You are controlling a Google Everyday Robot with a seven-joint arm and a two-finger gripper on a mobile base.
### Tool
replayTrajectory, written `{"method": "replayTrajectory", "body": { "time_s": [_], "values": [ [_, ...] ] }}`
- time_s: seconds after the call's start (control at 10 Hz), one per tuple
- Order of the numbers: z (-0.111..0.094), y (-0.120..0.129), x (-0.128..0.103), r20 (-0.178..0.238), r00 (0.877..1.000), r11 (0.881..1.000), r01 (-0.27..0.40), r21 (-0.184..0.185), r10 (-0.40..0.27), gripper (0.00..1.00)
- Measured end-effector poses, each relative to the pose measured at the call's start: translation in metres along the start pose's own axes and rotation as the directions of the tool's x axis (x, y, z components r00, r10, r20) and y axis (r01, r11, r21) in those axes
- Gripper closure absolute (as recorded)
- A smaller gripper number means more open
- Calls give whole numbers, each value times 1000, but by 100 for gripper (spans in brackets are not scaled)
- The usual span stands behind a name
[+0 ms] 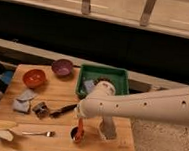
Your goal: Place pepper in metal cup
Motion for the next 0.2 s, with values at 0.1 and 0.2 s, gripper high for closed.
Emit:
{"method": "replayTrajectory", "body": {
  "time_s": [0.1, 0.2],
  "values": [
    [-1, 1, -1, 1, 1000, 1000, 2, -6, -2, 50],
    [-1, 0, -1, 0, 1000, 1000, 2, -7, -2, 50]
  ]
}}
